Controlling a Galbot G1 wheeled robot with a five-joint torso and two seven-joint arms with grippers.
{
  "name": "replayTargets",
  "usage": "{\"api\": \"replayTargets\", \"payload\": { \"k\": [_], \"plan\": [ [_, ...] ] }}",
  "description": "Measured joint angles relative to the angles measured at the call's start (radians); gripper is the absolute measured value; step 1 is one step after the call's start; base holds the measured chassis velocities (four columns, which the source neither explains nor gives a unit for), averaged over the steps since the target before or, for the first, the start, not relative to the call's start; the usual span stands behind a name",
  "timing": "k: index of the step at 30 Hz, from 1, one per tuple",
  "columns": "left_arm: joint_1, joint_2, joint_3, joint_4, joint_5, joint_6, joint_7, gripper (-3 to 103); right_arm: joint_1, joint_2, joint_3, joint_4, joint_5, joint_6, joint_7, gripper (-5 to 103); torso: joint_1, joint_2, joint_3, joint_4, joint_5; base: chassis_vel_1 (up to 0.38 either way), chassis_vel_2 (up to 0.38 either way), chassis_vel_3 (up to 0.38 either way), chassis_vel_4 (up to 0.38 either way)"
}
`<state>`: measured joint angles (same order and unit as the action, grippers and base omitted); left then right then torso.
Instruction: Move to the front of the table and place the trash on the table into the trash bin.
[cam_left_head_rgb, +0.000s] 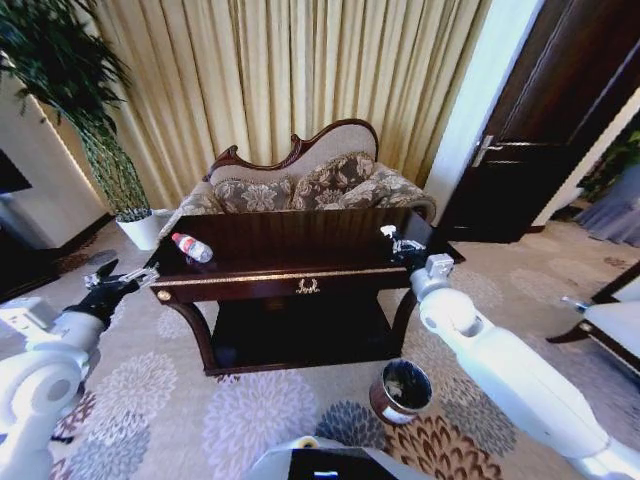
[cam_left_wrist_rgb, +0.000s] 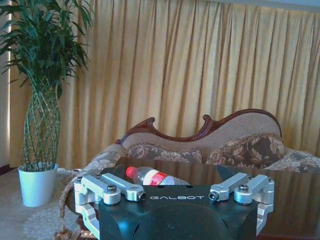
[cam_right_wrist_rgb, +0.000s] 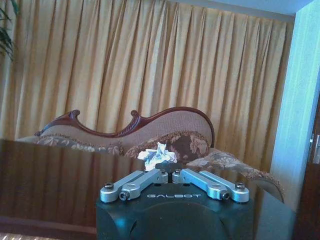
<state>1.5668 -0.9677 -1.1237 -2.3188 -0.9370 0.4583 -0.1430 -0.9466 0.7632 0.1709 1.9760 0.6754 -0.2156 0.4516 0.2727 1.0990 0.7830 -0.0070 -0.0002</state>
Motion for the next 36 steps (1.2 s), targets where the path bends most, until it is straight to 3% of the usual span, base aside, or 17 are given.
{"api": "replayTargets", "payload": {
  "k": [11, 17, 20, 21, 23, 26, 36],
  "plan": [
    [0.004, -0.013, 0.008, -0.011, 0.009, -0.009, 0.004, 100, -0.07, 0.047, 0.009, -0.048, -0.043, 0.012, -0.004, 0, 0.001, 0.0, 0.0, 0.0001, 0.0003, 0.053, -0.041, -0.049, 0.045],
    [0.001, -0.017, 0.018, -0.013, 0.014, -0.009, 0.004, 100, -0.169, 0.086, 0.075, -0.099, -0.081, -0.051, -0.016, 0, 0.001, -0.001, 0.0, 0.0002, 0.0001, 0.0, 0.0, 0.0, 0.0],
    [-0.003, -0.022, 0.024, -0.014, 0.017, -0.009, 0.005, 100, -0.266, 0.124, 0.145, -0.137, -0.087, -0.162, -0.017, 0, 0.0, 0.0, 0.0, -0.0003, 0.0002, 0.0, 0.0, 0.0, 0.0],
    [-0.003, -0.022, 0.024, -0.014, 0.017, -0.009, 0.005, 100, -0.266, 0.124, 0.145, -0.137, -0.087, -0.162, -0.017, 0, 0.0, 0.0, 0.0, -0.0003, 0.0002, 0.0, 0.0, 0.0, 0.0],
    [-0.009, -0.029, 0.035, -0.015, 0.024, -0.01, 0.005, 100, -0.302, 0.155, 0.163, -0.194, -0.08, -0.245, -0.01, 0, 0.0, 0.0, 0.0, -0.0003, 0.0001, 0.0, 0.0, 0.0, 0.0],
    [-0.013, -0.036, 0.046, -0.021, 0.031, -0.013, 0.004, 100, -0.3, 0.189, 0.147, -0.303, -0.103, -0.277, -0.01, 0, 0.0, 0.0, 0.0, -0.0001, 0.0002, 0.0, 0.0, 0.0, 0.0],
    [0.015, -0.044, 0.008, -0.051, 0.016, -0.015, 0.003, 100, -0.147, 0.286, 0.063, -0.652, -0.238, -0.263, -0.028, 0, 0.0, 0.0, 0.0, 0.0002, 0.0004, 0.0, 0.0, 0.0, 0.0]
  ]
}}
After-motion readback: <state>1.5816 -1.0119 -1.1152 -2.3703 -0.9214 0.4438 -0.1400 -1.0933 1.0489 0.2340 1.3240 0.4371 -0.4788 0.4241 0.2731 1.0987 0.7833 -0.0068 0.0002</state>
